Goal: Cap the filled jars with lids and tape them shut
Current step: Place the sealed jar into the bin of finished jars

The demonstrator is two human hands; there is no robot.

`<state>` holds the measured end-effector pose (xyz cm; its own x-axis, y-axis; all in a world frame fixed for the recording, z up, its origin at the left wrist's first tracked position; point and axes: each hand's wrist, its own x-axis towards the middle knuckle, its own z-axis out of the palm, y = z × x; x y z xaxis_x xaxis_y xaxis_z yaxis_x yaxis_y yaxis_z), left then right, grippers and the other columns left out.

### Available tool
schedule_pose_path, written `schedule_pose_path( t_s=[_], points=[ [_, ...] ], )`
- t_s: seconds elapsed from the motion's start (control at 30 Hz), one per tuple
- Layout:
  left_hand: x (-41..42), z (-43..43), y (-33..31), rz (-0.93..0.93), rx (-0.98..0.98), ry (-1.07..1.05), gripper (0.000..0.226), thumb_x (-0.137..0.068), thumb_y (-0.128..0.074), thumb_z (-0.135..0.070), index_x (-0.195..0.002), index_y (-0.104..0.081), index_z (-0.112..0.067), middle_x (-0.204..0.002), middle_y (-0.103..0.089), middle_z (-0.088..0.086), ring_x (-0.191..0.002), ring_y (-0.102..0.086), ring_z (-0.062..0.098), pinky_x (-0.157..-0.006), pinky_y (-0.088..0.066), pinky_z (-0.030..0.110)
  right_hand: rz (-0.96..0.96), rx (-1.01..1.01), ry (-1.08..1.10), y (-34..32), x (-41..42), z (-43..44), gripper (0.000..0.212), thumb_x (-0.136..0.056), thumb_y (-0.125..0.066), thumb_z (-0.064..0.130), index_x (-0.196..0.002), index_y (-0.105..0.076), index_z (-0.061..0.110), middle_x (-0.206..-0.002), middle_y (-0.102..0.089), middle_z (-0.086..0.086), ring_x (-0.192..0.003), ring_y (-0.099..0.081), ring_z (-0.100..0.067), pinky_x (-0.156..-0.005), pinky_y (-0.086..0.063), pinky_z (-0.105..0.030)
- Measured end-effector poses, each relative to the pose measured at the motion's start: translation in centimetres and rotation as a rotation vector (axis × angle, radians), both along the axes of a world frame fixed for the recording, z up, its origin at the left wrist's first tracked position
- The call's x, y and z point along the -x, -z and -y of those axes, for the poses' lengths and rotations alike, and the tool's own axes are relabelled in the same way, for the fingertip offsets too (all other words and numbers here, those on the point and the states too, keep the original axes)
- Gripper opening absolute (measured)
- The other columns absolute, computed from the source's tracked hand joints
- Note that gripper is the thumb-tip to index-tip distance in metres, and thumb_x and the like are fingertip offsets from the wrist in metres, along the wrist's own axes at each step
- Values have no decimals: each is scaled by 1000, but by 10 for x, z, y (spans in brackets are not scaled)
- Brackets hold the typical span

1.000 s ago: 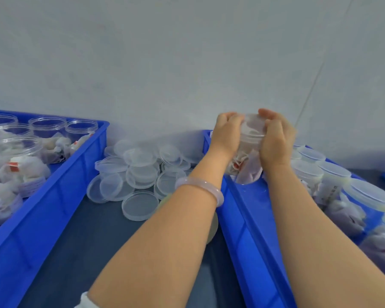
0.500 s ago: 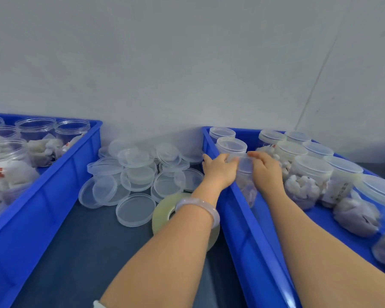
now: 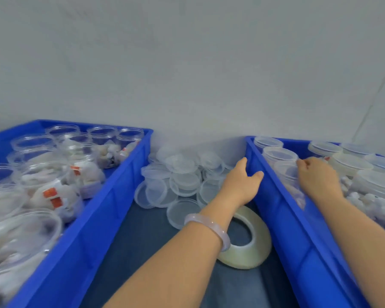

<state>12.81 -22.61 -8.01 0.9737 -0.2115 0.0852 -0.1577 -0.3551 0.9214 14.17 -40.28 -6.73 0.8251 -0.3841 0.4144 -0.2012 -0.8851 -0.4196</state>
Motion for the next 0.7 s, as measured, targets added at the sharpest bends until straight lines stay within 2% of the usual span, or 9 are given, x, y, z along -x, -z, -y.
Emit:
schedule_pose_path(
  t_s=[0.07,0.1,0.27,0.33,0.43,0.5,0.57,0.63,0.7],
  points=[
    [-3,-33,-22,91,-181,-46,60,-98,-48,-28,-150,-24,-13,-155,-29,6,-141,-30,22,-109,-25,28,-25,202,59,-15,2,-25,38,-95,-45,29,-110,-63,-1,-115,-57,-31,-109,-49,-46,-92,-38,-47],
    [-3,-51,-35,137,-267,-81,57,-98,-47,-25,-149,-27,-12,-154,-32,9,-139,-33,25,-108,-27,29,5,244,18,-24,1,-43,36,-93,-48,29,-111,-65,2,-115,-57,-31,-110,-48,-47,-93,-38,-48],
    [-6,-156,-74,214,-661,-403,41,-92,-46,-13,-133,-45,-5,-137,-47,20,-126,-46,37,-102,-40,41,0,170,-493,-53,2,-160,29,-93,-51,23,-114,-65,10,-118,-64,-18,-113,-54,-37,-97,-42,-41],
    [-4,-199,-69,122,-852,-564,40,-92,-49,-21,-128,-47,-2,-135,-48,23,-124,-45,41,-101,-41,46,-34,132,-679,-48,12,-212,29,-93,-51,25,-116,-63,13,-121,-64,-11,-113,-55,-32,-95,-44,-39],
    [6,-251,-50,-134,-1162,-660,54,-93,-50,-38,-138,-42,-8,-144,-38,22,-133,-34,40,-108,-32,54,-100,143,-880,-32,25,-276,28,-94,-50,27,-116,-60,12,-118,-62,-10,-109,-55,-30,-91,-46,-39],
    [9,-273,-38,-194,-1205,-697,50,-91,-51,-29,-137,-45,-9,-143,-41,20,-132,-38,37,-108,-34,49,-109,212,-945,-24,30,-305,28,-95,-50,28,-115,-58,10,-115,-61,-12,-107,-54,-31,-88,-47,-41],
    [11,-285,-34,-178,-1154,-701,42,-89,-53,-18,-130,-51,-7,-134,-50,16,-123,-48,33,-102,-41,42,-126,224,-968,-16,30,-321,26,-95,-50,26,-112,-55,8,-112,-59,-14,-102,-53,-32,-84,-47,-41],
    [11,-287,-34,-95,-1127,-679,34,-87,-54,-10,-121,-58,-8,-122,-57,15,-113,-54,32,-93,-45,39,-144,148,-975,-11,27,-328,26,-95,-50,24,-114,-54,7,-114,-56,-14,-101,-52,-30,-80,-45,-38],
    [12,-286,-34,-21,-1119,-656,25,-88,-53,-8,-110,-65,-11,-107,-63,10,-103,-59,29,-93,-44,42,-141,41,-978,-8,26,-328,29,-95,-51,23,-119,-55,8,-118,-54,-14,-104,-52,-30,-82,-44,-36]
  ],
)
